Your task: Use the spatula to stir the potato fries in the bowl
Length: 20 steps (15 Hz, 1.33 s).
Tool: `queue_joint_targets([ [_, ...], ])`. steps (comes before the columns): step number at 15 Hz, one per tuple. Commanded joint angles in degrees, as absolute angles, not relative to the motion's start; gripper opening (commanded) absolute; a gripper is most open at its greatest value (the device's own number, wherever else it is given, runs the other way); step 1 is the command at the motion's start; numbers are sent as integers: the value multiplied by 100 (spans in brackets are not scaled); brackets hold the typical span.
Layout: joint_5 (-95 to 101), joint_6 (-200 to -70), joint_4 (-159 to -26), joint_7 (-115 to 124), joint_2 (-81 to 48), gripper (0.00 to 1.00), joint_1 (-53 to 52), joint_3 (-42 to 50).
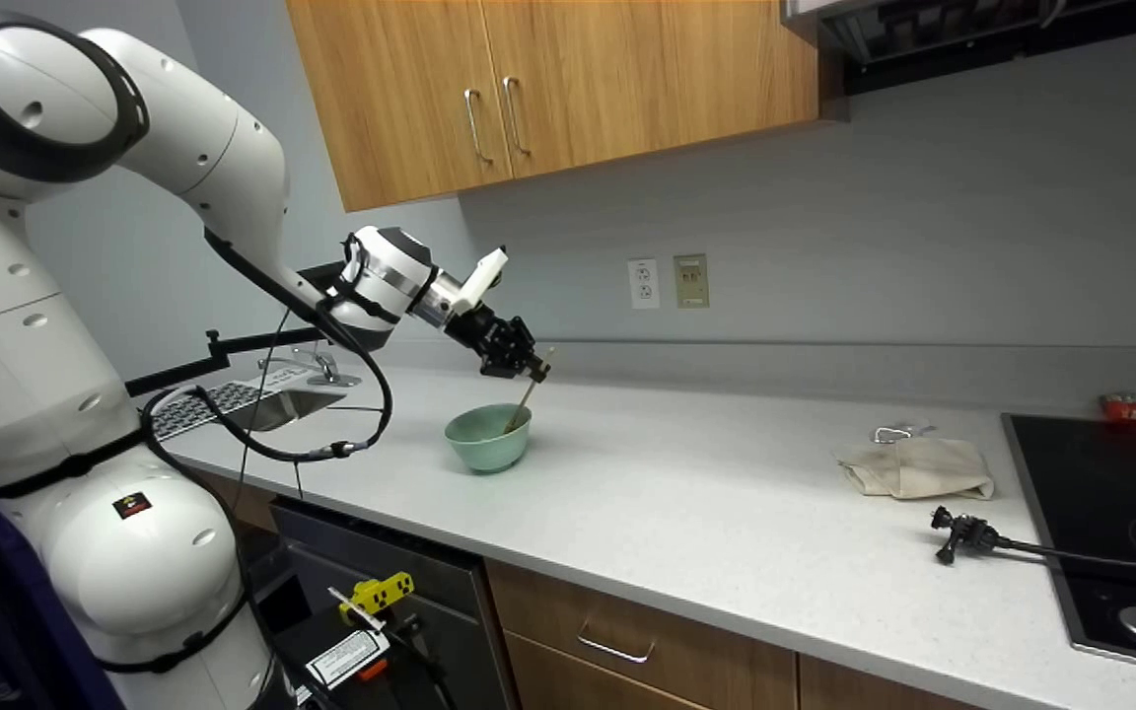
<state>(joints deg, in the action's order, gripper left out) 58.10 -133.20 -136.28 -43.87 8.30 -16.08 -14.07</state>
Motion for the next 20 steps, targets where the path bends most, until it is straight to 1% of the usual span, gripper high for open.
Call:
queue_joint_targets([
  [1,5400,-13335,-13566,-4466,818,4,-1688,-1441],
  [6,4940,-13205,-13667,-4460,656,4,-1743,-1530],
  [12,5282,-13052,-13650,-4354,502,4,-1654,-1528],
  [13,5226,-13054,-13710,-4511,680,4,-1613,-1466],
  [20,5284,-13110,-13547,-4405,760,4,-1623,-1442],
])
